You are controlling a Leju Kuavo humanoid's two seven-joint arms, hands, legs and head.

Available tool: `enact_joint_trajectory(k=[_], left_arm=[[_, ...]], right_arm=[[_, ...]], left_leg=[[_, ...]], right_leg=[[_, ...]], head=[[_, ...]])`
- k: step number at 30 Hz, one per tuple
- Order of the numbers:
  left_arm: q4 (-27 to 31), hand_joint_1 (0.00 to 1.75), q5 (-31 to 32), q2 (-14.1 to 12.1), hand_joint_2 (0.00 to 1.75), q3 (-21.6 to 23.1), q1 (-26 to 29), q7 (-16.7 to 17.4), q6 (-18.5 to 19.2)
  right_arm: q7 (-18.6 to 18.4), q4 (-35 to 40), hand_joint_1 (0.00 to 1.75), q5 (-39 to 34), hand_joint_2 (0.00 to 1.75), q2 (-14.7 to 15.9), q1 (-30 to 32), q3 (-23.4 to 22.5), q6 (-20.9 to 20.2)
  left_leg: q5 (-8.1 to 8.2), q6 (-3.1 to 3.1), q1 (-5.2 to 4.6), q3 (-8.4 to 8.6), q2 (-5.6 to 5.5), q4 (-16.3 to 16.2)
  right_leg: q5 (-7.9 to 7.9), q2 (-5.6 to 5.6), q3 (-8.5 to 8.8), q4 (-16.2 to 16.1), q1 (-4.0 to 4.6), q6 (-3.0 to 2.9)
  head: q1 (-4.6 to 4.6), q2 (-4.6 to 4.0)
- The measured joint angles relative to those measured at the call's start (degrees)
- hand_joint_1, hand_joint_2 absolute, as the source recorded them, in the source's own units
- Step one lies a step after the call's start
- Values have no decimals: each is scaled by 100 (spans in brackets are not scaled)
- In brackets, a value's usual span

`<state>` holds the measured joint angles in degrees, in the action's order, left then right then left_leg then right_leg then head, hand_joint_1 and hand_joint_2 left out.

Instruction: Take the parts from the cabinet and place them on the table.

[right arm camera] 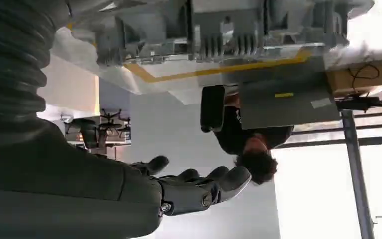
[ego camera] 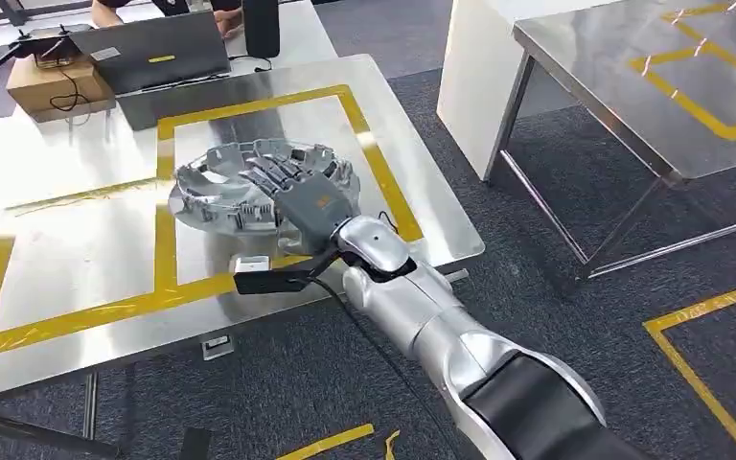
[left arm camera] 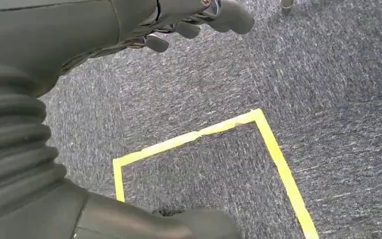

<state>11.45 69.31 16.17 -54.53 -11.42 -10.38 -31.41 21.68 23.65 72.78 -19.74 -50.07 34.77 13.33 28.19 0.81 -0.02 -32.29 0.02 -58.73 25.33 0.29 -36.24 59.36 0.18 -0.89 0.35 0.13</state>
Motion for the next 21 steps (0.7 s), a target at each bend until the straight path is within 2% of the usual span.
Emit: enact_joint_trajectory(k=[7, 8, 9, 10, 11, 12, 13, 15, 16, 17, 18, 20, 21], left_arm=[[0, 0, -116, -2, 0, -2, -12, 55, 107], [0, 0, -149, -4, 0, -4, -13, 68, 116], [0, 0, -193, -13, 0, -7, -14, 79, 120], [0, 0, -203, -13, 0, -9, -15, 81, 120], [0, 0, -205, 2, 0, -13, -16, 83, 120], [2, 0, -212, -2, 0, -18, -23, 81, 120], [2, 0, -216, -7, 0, -20, -38, 83, 120], [0, 0, -243, -7, 0, -20, -38, 46, 140], [0, 0, -251, -9, 0, -22, -35, 24, 157], [0, 0, -254, -11, 0, -24, -32, 0, 164], [0, 0, -254, -11, 0, -24, -31, -18, 166], [0, 0, -256, -11, 0, -26, -32, -52, 166], [0, 0, -260, -15, 0, -26, -31, -61, 168]], right_arm=[[-57, -52, 0, 0, 175, 7, 0, 0, 35], [-46, -55, 0, 2, 175, 7, 1, 0, 35], [-37, -55, 0, 4, 175, 7, -1, 0, 37], [-22, -55, 0, 4, 175, 4, -10, -2, 39], [-11, -52, 0, 4, 175, -9, -15, -4, 39], [4, -52, 0, 2, 175, 0, -31, -7, 44], [18, -55, 0, 2, 175, 0, -59, -7, 41], [30, -61, 0, 2, 175, 11, -45, -9, 39], [55, -63, 0, 0, 175, 26, -29, -13, 39], [61, -63, 0, 2, 175, 33, -19, -22, 39], [63, -63, 0, 7, 175, 35, -17, -26, 39], [83, -59, 0, 18, 175, 33, -26, -26, 39], [98, -57, 0, 18, 175, 33, -26, -26, 39]], left_leg=[[0, 0, 0, 0, 0, -3], [18, -26, -23, -11, -3, -37], [3, -94, -33, -7, -7, -13], [-30, -117, -33, 16, 3, 47], [-108, -131, 65, 114, 17, 195], [-140, -150, 69, 164, 41, 274], [-154, -168, 84, 169, 52, 282], [-174, -160, 98, 158, 66, 268], [-173, -155, 113, 143, 71, 257], [-165, -144, 134, 128, 72, 237], [-145, -109, 163, 117, 73, 208], [-67, 9, 233, 102, 70, 97], [-27, 66, 248, 69, 69, 39]], right_leg=[[-2, 1, 1, -1, 0, 2], [-24, 2, 10, -39, -26, 27], [-41, 0, 20, -54, -27, 60], [-63, 2, 41, -94, -14, 83], [-44, 8, 51, -120, 22, 95], [43, 8, 20, -7, 16, 124], [236, 6, -131, 321, -4, 155], [636, 4, -544, 1189, -60, 226], [717, 2, -711, 1504, -90, 260], [639, -2, -755, 1559, -120, 288], [429, -6, -652, 1326, -148, 322], [-103, -34, -129, 328, -213, 389], [-6, -43, 18, 47, -212, 411]], head=[[0, 0], [0, 0], [-4, 0], [-4, 0], [-2, 0], [15, 0], [28, 0], [44, 0], [46, 0], [46, 0], [53, 0], [77, -2], [109, 0]])
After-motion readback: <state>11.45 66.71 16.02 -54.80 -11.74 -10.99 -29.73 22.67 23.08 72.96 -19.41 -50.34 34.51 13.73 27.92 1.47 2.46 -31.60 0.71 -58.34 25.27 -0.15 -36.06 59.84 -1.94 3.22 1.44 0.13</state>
